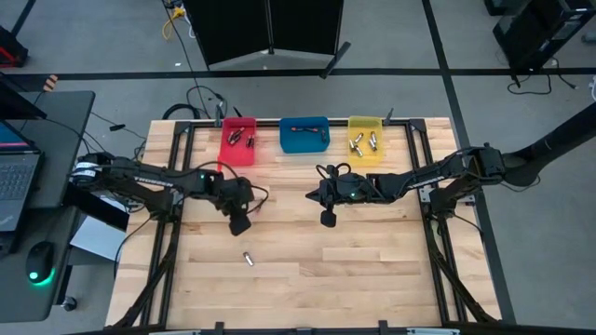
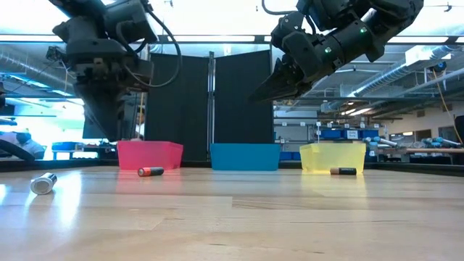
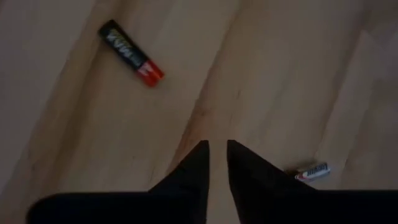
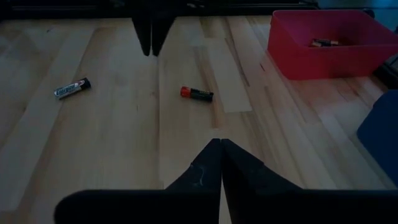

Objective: Sort batteries
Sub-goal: Put the silver battery into the yellow bin

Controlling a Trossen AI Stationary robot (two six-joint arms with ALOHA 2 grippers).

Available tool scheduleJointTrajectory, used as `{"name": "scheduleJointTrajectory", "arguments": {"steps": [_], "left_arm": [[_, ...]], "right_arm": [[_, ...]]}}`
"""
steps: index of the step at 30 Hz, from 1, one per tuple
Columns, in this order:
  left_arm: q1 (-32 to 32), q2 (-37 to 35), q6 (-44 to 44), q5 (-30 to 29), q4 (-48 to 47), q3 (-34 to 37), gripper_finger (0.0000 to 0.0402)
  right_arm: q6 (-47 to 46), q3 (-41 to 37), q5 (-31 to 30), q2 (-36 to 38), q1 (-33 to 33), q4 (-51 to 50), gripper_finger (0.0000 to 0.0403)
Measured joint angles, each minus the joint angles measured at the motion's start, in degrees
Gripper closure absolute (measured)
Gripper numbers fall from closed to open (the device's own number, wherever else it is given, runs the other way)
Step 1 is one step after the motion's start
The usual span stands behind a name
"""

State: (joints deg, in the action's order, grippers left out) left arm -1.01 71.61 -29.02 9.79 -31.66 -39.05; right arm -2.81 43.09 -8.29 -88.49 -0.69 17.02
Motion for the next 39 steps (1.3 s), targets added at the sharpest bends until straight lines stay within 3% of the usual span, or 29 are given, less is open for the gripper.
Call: {"name": "scheduleJointTrajectory", "arguments": {"steps": [5,11,16,27,33,39], "left_arm": [[2.3,0.0,4.8,-1.9,1.4,0.0,0.0391],[5.9,0.0,10.4,-9.4,4.5,0.0,0.0394],[11.9,0.0,16.7,-5.4,4.5,0.0,0.0396],[23.1,0.0,21.3,-3.9,2.7,0.0,0.0331],[25.4,0.2,24.1,-5.7,8.2,0.0,0.0276],[25.4,4.9,26.4,-6.6,9.6,-0.1,0.0239]], "right_arm": [[0.0,0.0,0.0,0.0,0.0,0.0,0.0386],[0.0,0.0,0.0,0.0,0.0,0.0,0.0385],[0.0,0.0,0.0,0.0,0.0,-0.4,0.0384],[-0.6,0.0,0.0,-0.1,0.0,-0.5,0.0380],[-0.7,0.0,0.0,-0.1,0.0,-0.5,0.0384],[-0.6,0.0,0.0,-0.1,0.0,-0.5,0.0386]]}}
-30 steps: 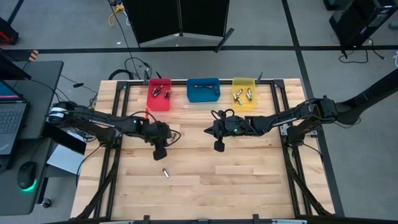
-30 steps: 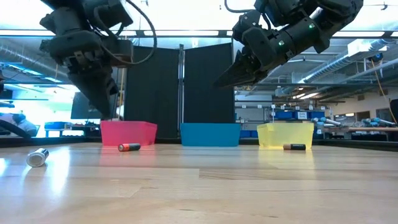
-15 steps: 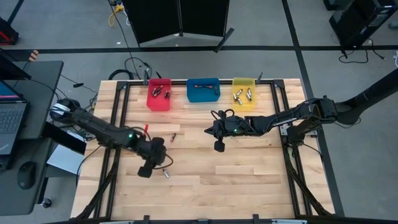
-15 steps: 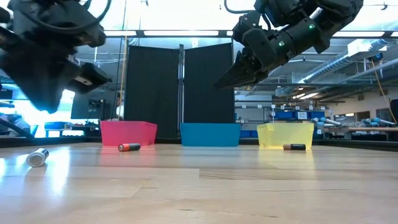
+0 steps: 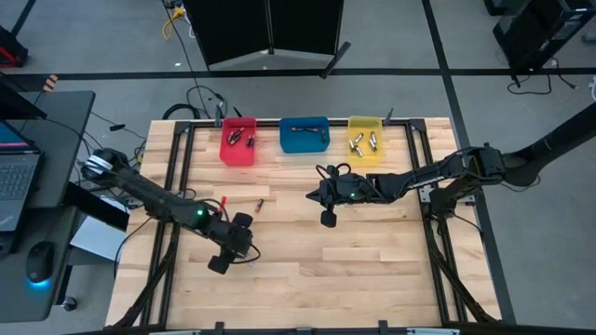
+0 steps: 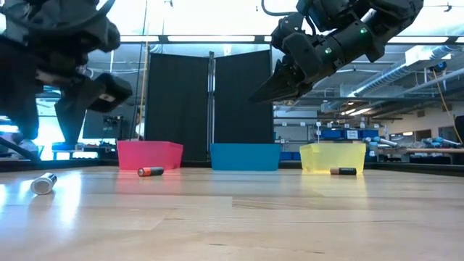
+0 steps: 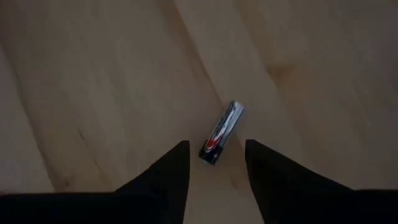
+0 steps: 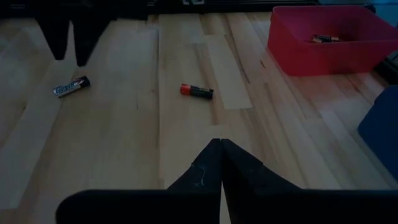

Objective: Sort batteries
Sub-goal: Put the silver battery into the yellow bin

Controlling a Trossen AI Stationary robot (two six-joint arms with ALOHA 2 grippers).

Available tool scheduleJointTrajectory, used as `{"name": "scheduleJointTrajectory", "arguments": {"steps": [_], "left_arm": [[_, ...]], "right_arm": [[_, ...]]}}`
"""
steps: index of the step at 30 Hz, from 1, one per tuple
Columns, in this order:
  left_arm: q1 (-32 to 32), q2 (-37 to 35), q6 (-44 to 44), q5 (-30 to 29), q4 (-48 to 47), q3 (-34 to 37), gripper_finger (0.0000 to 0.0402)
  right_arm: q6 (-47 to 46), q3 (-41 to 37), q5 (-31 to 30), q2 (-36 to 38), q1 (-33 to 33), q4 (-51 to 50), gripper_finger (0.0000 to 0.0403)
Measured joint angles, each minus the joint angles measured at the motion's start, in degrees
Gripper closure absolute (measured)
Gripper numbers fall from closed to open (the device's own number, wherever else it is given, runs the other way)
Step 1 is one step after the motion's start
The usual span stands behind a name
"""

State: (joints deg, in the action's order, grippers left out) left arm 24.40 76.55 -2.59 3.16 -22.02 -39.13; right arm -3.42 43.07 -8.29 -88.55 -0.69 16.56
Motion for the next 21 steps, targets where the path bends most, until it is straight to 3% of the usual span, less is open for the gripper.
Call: {"name": "scheduleJointTrajectory", "arguments": {"steps": [21], "left_arm": [[0.0,10.6,10.6,1.2,3.1,0.0,0.0231]], "right_arm": [[0.0,-1.4,0.0,0.0,0.2,0.8,0.0380]]}}
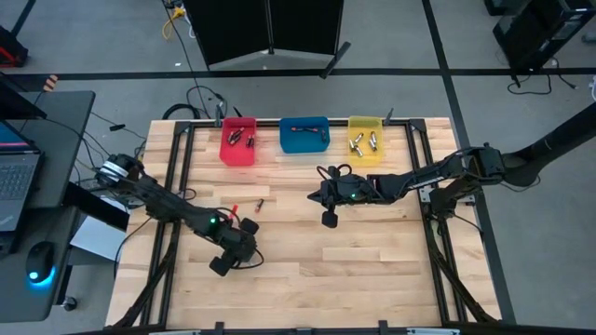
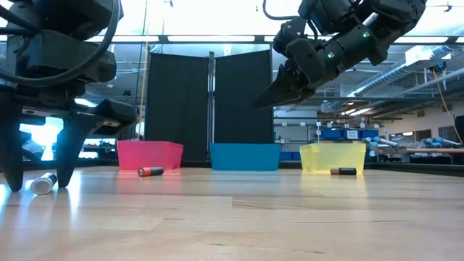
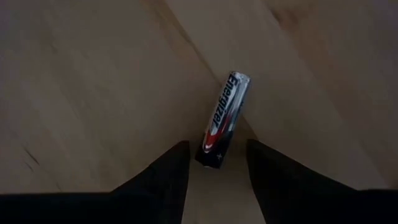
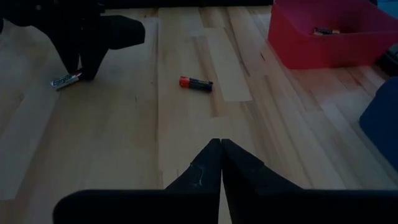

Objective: Sort batteries
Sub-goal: Put the silver battery into the yellow bin

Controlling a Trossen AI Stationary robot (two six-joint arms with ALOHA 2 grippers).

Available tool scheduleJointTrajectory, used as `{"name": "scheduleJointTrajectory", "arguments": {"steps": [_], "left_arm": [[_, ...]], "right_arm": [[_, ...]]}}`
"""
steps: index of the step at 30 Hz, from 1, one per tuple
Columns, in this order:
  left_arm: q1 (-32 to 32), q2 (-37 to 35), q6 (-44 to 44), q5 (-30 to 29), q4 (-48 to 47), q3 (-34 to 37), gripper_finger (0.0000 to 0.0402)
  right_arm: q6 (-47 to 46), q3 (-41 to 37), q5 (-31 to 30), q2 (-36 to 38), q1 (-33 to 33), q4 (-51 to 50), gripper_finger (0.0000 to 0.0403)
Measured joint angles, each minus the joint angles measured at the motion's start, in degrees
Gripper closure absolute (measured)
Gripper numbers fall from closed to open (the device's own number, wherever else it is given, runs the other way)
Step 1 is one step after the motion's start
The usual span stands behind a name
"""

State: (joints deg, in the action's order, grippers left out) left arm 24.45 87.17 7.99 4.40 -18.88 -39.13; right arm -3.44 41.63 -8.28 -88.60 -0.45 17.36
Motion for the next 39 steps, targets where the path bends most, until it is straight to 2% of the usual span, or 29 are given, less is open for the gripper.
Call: {"name": "scheduleJointTrajectory", "arguments": {"steps": [7,17,21,28,33,37,39], "left_arm": [[0.0,0.2,-0.2,-0.6,0.4,-0.1,0.0250],[-0.1,0.3,0.7,1.8,1.5,0.0,0.0355],[-0.1,0.3,-2.2,2.3,0.7,-0.1,0.0355],[-1.9,-2.3,-8.9,-0.2,-2.4,1.5,0.0355],[-3.3,-6.2,-14.7,-1.3,5.1,7.3,0.0355],[-4.2,-8.8,-19.8,-2.3,15.0,13.1,0.0355],[-4.6,-10.1,-21.6,-4.8,20.4,16.0,0.0355]], "right_arm": [[0.0,0.0,0.0,0.0,0.1,-0.2,0.0385],[0.0,0.0,0.0,0.0,0.2,-0.2,0.0382],[0.1,0.0,0.0,0.0,0.2,-0.2,0.0386],[0.2,0.0,0.0,-0.3,0.2,-0.2,0.0384],[-1.1,0.0,0.0,-0.5,0.2,-0.6,0.0383],[-1.3,0.0,0.4,-1.6,0.2,1.0,0.0389],[-1.5,0.0,0.4,-3.2,0.2,2.3,0.0390]]}}
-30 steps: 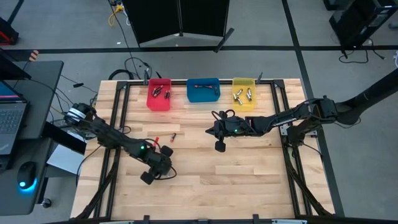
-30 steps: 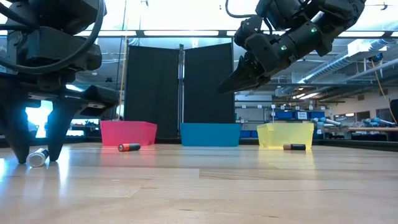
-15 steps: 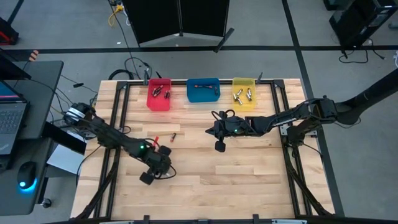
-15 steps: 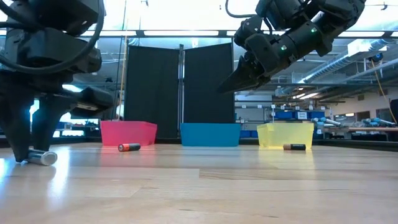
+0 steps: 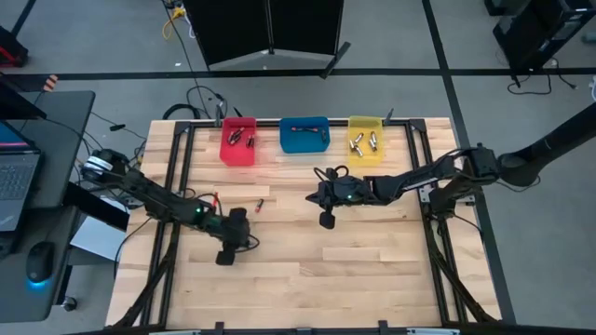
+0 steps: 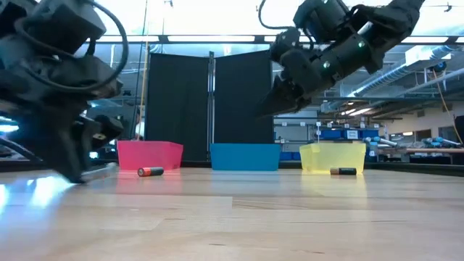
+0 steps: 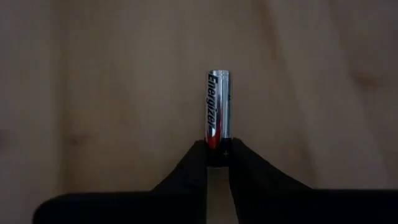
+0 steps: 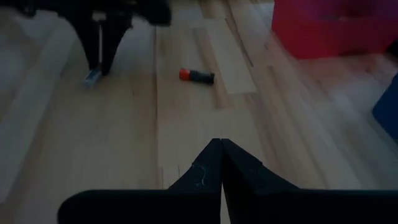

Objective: Sort batteries
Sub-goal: Put the silver battery into the yellow bin

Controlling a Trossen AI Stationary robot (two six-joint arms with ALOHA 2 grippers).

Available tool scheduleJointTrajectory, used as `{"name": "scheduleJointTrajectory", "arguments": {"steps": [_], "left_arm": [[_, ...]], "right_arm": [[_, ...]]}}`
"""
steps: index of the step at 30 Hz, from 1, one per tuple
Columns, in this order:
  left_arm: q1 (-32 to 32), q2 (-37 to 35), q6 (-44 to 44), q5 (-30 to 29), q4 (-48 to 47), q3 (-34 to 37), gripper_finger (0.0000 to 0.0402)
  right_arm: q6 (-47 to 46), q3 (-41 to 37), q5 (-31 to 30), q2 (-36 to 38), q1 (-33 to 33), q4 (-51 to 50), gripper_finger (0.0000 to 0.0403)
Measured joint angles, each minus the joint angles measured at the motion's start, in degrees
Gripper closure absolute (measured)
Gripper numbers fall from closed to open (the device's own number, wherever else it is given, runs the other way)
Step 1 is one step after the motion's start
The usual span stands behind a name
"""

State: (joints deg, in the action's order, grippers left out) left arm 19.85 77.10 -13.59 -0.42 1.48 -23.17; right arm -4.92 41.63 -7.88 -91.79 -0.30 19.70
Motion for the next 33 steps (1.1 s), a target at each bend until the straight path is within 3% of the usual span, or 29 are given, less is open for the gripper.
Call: {"name": "scheduleJointTrajectory", "arguments": {"steps": [4,13,19,26,33], "left_arm": [[-2.1,-0.5,-0.6,-5.0,10.8,4.3,0.0355],[-8.7,-0.4,-3.5,-4.8,37.5,14.2,0.0355],[-10.1,0.1,-6.8,-6.0,48.1,19.5,0.0355],[-12.2,0.2,-7.5,-6.5,52.8,17.4,0.0355],[-14.0,0.2,-5.1,-6.5,53.1,12.8,0.0355]], "right_arm": [[-0.3,0.0,1.5,-4.1,0.0,4.7,0.0382],[-5.8,0.0,6.6,-14.4,-0.4,20.6,0.0388],[-10.9,0.2,8.2,-21.0,-1.1,34.9,0.0371],[-13.6,4.0,8.4,-23.4,-1.5,39.2,0.0321],[-13.1,7.1,8.6,-21.1,-1.7,40.3,0.0254]]}}
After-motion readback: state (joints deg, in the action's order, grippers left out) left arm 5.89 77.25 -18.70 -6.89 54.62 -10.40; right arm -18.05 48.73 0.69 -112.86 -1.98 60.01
